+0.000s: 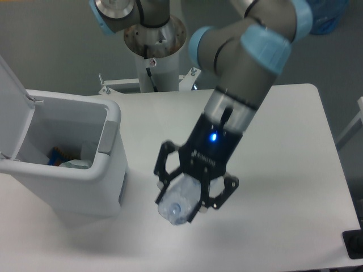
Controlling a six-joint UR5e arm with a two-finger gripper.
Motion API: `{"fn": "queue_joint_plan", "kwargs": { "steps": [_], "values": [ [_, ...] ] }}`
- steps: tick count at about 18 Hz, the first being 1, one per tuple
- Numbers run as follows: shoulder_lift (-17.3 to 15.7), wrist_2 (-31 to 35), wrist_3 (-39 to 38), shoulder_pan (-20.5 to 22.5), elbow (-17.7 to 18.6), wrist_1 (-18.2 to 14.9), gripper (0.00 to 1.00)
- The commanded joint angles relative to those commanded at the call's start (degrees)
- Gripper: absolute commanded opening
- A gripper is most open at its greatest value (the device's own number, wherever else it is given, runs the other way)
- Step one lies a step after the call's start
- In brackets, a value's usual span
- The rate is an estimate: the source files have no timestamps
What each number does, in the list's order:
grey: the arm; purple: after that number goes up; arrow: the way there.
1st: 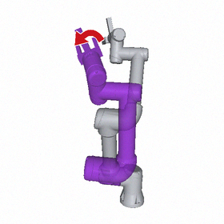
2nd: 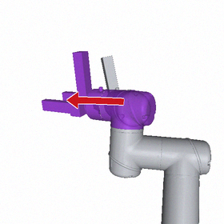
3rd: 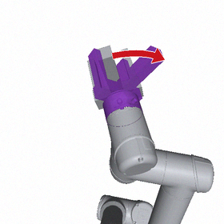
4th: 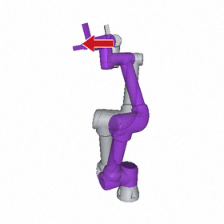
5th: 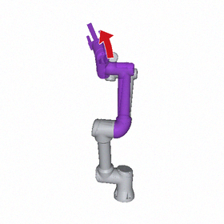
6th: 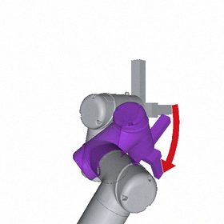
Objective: Place the trash in the trash can
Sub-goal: 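Lift the bottle and carry it over the white bin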
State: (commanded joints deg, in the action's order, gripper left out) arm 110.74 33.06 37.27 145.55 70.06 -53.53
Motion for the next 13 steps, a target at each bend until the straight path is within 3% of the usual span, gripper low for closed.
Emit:
{"fn": "queue_joint_plan", "kwargs": {
  "steps": [5, 9, 13],
  "values": [
    [0.2, -12.7, -1.1, -0.4, -4.7, 0.0, 0.09],
    [-1.0, -25.0, -2.8, -0.8, -3.3, 0.0, 0.10],
    [-1.6, -29.9, -2.4, -3.2, -1.2, 0.1, 0.11]
  ]
}}
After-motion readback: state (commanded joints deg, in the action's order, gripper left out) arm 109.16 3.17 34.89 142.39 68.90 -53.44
